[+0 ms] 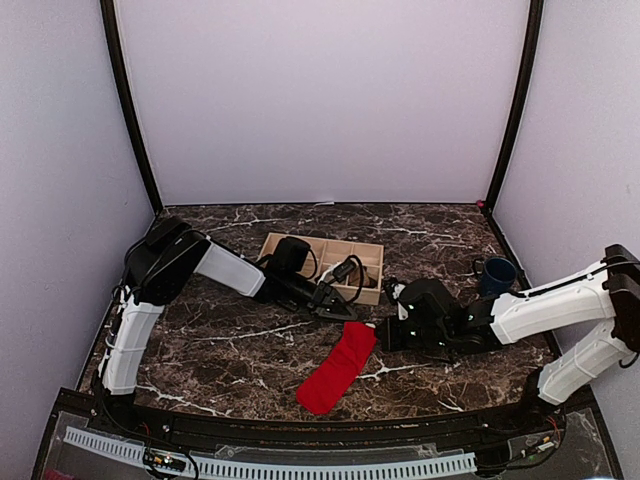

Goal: Roll the socks
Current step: Roll the sock at the center of the board.

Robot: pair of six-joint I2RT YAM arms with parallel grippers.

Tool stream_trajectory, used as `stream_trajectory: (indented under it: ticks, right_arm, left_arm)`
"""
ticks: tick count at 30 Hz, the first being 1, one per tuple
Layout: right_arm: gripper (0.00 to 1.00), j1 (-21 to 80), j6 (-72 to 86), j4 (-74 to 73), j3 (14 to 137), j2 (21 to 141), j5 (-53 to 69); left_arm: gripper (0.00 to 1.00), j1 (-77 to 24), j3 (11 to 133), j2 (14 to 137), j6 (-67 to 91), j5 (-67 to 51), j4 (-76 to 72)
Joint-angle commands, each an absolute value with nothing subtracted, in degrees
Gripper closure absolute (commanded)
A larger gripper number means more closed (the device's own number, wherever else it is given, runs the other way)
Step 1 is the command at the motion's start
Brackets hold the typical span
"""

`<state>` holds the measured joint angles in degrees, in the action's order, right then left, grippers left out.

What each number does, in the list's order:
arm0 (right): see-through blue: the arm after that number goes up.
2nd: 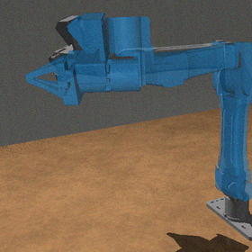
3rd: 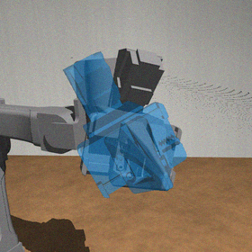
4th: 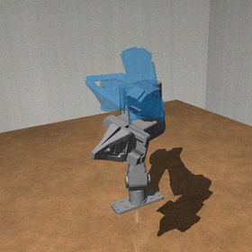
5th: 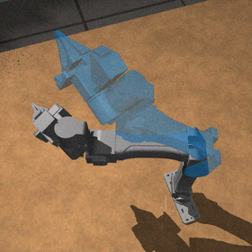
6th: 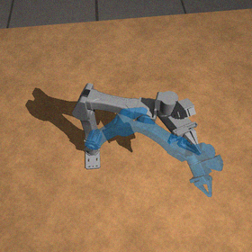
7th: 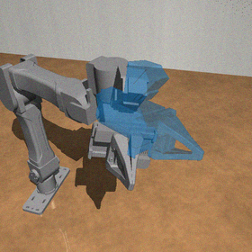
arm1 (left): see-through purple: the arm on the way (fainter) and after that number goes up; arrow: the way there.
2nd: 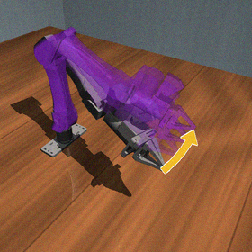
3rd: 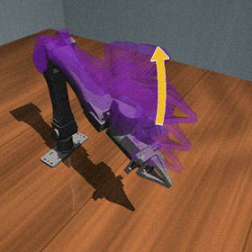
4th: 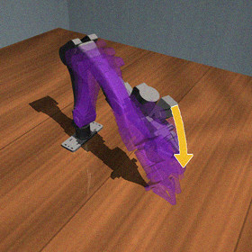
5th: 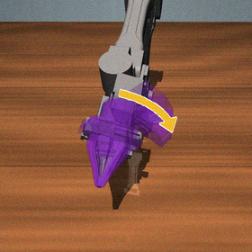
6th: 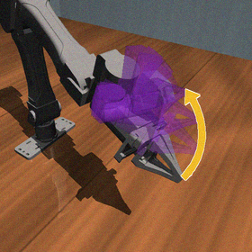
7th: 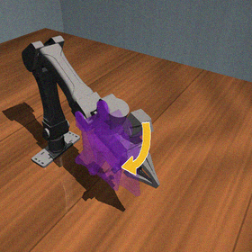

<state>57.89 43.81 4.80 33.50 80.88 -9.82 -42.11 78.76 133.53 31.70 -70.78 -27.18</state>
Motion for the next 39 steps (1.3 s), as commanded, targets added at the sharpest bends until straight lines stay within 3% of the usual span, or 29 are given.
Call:
stream_trajectory:
  ticks: [1, 15, 23, 30, 39]
  right_arm:
    - [1.0, 57.18, 44.03, 7.48, 33.86, 81.31, -9.54]
    - [1.0, 56.46, 43.94, 8.03, 34.51, 82.09, -9.16]
    - [1.0, 56.45, 43.77, 7.83, 35.03, 82.44, -9.23]
    - [1.0, 56.34, 43.18, 5.79, 36.18, 82.32, -9.98]
    - [0.77, 56.34, 43.64, 3.43, 36.78, 80.69, -11.39]
  left_arm:
    - [0.79, -42.06, 79.54, 134.1, 29.83, -72.39, -25.41]
    - [0.76, -42.02, 79.57, 134.12, 26.04, -72.18, -20.75]
    - [1.0, -41.75, 80.2, 134.47, 25.64, -71.89, -20.13]
    - [1.0, -41.52, 80.69, 132.43, 18.47, -65.04, -13.08]
    - [1.0, -41.5, 74.64, 125.57, 11.53, -52.15, -17.82]
